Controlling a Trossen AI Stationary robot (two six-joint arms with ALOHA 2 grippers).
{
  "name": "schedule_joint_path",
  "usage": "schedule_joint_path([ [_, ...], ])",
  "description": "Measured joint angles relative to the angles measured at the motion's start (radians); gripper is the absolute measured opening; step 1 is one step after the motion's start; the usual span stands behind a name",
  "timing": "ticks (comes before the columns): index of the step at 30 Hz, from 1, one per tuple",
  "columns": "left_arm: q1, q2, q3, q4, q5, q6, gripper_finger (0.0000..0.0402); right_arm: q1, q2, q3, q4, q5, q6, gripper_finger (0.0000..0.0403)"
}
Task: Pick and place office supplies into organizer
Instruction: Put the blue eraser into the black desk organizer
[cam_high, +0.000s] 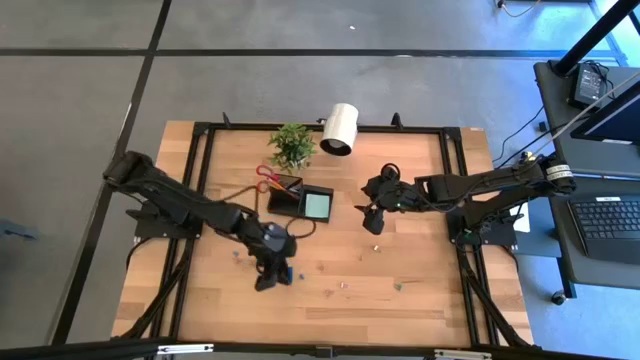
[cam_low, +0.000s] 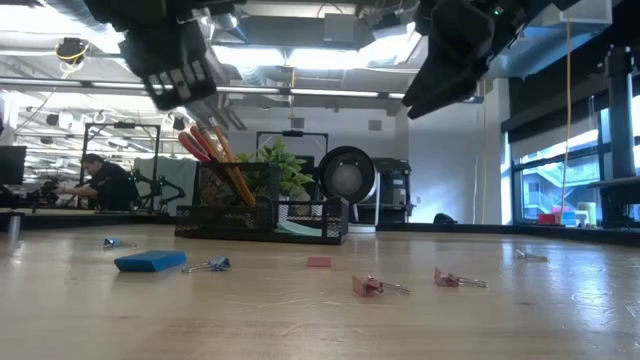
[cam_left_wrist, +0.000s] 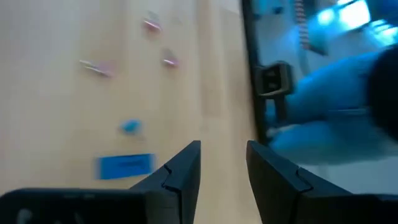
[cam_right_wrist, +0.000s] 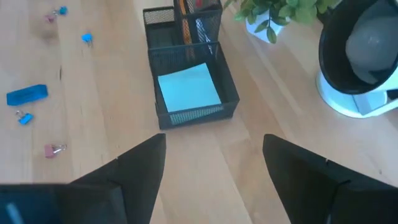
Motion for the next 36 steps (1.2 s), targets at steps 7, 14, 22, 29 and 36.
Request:
schedule_joint_path([
  [7,-0.005,0.130,0.001,0.233,0.019,-0.020,0.0124,0.000,0.000,0.000,0.004,0.000,-0.016,0.0272],
  [14,-0.005,0.168,0.001,0.287,0.021,-0.025,0.0136,0.000,0.000,0.000,0.006,0.000,-0.016,0.0272],
  [22,-0.005,0.168,0.001,0.309,0.044,-0.103,0.0211,0.000,0.000,0.000,0.004,0.000,-0.017,0.0272],
  [29,0.001,0.168,0.001,0.310,0.026,-0.167,0.0229,-0.001,0.000,0.000,-0.001,0.000,-0.017,0.0272],
  [36,0.000,0.168,0.001,0.307,0.100,-0.272,0.0227,-0.001,0.000,0.000,-0.001,0.000,-0.018,0.0272],
])
